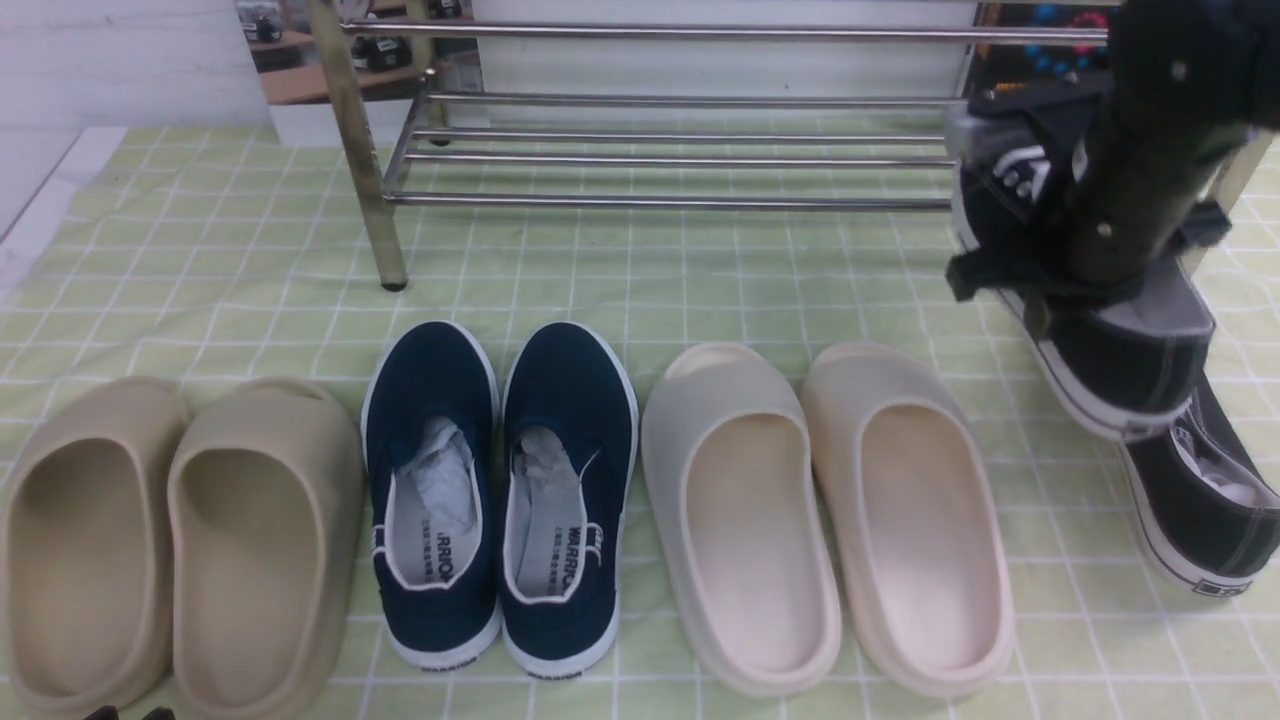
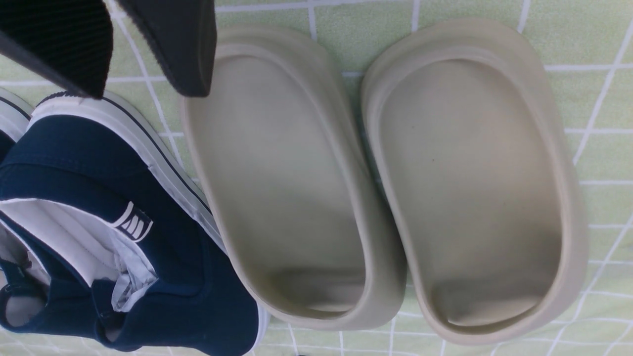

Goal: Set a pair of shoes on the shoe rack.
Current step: Use the right arm to put a shoe into the shoe rack

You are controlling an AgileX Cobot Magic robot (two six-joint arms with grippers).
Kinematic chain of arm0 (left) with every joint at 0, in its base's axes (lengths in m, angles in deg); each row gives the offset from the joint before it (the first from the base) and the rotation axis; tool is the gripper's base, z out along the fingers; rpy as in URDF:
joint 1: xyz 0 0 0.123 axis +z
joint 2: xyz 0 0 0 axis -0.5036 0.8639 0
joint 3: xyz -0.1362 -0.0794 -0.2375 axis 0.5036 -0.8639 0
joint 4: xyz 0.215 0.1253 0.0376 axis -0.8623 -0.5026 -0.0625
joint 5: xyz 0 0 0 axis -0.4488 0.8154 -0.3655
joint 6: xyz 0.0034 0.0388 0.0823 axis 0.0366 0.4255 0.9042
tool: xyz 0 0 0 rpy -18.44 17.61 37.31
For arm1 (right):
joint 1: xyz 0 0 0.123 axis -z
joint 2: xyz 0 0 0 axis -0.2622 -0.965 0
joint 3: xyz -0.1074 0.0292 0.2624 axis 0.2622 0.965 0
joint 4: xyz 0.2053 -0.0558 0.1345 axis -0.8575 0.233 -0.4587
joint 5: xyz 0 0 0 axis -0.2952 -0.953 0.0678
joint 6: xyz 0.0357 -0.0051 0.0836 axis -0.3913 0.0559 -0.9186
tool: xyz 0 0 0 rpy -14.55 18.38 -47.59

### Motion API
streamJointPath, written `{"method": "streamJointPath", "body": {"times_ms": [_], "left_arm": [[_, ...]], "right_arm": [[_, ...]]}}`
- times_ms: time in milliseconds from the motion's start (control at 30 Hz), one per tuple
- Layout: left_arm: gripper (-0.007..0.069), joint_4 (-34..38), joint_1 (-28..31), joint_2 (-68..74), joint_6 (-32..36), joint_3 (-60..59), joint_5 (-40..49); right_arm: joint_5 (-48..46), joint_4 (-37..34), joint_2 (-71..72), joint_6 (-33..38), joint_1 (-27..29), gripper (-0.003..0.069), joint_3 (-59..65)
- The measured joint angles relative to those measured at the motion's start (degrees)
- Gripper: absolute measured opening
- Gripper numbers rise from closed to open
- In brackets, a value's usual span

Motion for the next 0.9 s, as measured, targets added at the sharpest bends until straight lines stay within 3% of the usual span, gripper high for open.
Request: {"method": "streamJointPath", "body": {"times_ms": [167, 500, 767, 900], "left_arm": [[0.0239, 0.0, 0.0, 0.0, 0.0, 0.0, 0.0], [0.0239, 0.0, 0.0, 0.0, 0.0, 0.0, 0.0], [0.0239, 0.0, 0.0, 0.0, 0.0, 0.0, 0.0], [0.0239, 0.0, 0.0, 0.0, 0.0, 0.0, 0.0]], "right_arm": [[-1.93, -1.45, -8.68, 3.99, 1.5, 0.002, -12.6], [-7.3, -6.92, -26.65, 5.21, 6.54, 0.0021, -39.74], [-5.15, -11.73, -32.46, 7.95, 6.29, 0.0023, -47.19], [0.44, -12.16, -33.06, 8.12, 6.29, 0.0037, -47.37]]}}
